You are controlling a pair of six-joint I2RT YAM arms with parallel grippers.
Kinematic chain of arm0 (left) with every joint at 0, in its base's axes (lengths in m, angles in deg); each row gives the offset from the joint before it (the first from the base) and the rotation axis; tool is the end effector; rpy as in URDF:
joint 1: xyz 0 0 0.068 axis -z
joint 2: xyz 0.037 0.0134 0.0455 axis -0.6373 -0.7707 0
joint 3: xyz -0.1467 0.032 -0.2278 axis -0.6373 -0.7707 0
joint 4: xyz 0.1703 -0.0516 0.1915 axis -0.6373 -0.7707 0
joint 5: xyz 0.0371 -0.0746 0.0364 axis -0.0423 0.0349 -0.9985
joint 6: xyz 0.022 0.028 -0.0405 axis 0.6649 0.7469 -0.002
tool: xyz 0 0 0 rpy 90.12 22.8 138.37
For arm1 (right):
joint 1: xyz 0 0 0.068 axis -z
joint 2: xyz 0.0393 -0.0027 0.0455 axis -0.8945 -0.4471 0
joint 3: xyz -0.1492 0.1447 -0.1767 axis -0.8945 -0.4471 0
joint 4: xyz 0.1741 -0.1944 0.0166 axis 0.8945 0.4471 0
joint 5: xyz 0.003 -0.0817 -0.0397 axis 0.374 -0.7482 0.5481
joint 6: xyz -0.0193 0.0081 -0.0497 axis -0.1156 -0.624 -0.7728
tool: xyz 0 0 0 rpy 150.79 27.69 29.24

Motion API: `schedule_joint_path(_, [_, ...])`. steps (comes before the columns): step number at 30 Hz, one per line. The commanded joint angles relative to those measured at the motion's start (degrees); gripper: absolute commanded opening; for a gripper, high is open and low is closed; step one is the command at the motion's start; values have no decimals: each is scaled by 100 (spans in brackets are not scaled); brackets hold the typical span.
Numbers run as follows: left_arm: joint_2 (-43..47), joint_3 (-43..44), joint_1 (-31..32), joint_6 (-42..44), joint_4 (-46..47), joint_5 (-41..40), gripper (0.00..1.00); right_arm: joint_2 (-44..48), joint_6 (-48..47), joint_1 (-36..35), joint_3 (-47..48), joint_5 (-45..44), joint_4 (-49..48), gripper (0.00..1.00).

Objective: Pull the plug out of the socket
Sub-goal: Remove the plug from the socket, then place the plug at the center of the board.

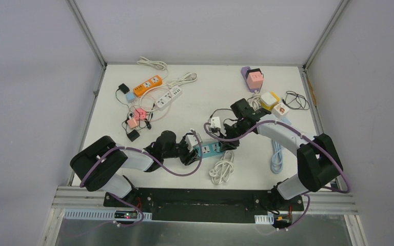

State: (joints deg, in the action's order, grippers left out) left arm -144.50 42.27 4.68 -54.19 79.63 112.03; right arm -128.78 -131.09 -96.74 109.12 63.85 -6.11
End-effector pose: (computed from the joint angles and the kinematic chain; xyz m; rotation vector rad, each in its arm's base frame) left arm 0.1650 -0.1812 0.1292 1.1792 1.7025 -0.8002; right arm 0.2224 0.1744 0.2132 -1.9278 1.6552 0.8414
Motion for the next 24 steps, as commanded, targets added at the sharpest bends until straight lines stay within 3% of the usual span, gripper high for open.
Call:
schedule_joint_path(1, [-37,3,-59,-47,-252,-391,0,223,257,-62,19,312,370,0])
schedule_joint_path(16, [107,44,-63,-195,-394,-425,1,283,113,868,777,1444,1348,0])
schedule_joint_path(19, [217,125,-64,-372,-553,-552,24,332,104,1029,729,1523,1400,0])
schedule_joint_path(24, [596,132,-56,-645,-656,-801,49,344,126,1212,706,1680,1437,0])
